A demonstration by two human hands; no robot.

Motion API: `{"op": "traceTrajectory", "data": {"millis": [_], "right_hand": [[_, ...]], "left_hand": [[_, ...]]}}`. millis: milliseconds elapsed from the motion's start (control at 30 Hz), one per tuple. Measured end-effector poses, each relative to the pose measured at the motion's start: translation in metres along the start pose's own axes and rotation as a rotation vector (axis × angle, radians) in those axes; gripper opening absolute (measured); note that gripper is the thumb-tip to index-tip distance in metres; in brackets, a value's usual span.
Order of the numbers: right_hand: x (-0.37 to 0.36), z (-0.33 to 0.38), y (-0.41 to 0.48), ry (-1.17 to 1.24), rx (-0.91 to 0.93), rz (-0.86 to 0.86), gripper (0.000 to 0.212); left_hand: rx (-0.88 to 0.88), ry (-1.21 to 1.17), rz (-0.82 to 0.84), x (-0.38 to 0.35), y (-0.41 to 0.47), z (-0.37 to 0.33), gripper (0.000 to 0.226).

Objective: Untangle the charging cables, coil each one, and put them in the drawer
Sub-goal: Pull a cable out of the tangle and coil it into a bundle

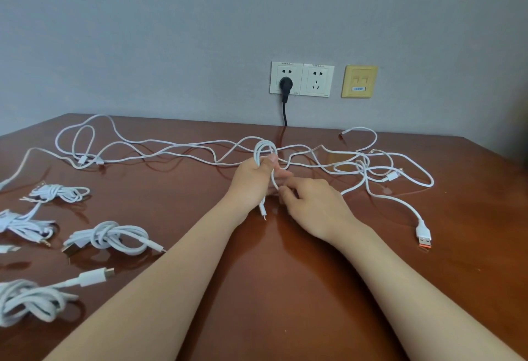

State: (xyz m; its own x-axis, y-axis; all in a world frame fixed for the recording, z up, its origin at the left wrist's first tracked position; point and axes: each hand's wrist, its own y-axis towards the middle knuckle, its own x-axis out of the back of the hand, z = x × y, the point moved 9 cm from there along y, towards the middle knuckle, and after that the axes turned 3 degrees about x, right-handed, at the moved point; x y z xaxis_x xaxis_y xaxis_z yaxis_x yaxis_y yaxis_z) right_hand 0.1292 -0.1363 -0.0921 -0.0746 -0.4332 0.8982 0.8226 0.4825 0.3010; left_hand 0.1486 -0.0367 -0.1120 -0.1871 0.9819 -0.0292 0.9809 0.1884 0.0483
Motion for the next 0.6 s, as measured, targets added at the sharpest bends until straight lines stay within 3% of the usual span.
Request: {"op": "traceTrajectory", "data": {"millis": [167, 367, 500, 600], "right_hand": [[0.003, -0.001, 0.0, -0.008, 0.003, 0.004, 0.027], [0.016, -0.016, 0.001, -0.018, -0.08, -0.008, 0.054], [0.029, -0.018, -0.002, 0.029, -0.082, -0.027, 0.037], [0.036, -0.007, -0.004, 0.017, 0.014, -0.03, 0.019]], "left_hand": [[0.095, -0.299, -0.009, 0.003, -0.003, 0.003, 0.028], [0.147, -0.505, -0.076, 0.016, 0.001, 0.004, 0.03], [0.153, -0.506, -0.099, 0.02, 0.002, 0.003, 0.035], [0.185, -0.515, -0.111, 0.021, 0.002, 0.005, 0.039]]}}
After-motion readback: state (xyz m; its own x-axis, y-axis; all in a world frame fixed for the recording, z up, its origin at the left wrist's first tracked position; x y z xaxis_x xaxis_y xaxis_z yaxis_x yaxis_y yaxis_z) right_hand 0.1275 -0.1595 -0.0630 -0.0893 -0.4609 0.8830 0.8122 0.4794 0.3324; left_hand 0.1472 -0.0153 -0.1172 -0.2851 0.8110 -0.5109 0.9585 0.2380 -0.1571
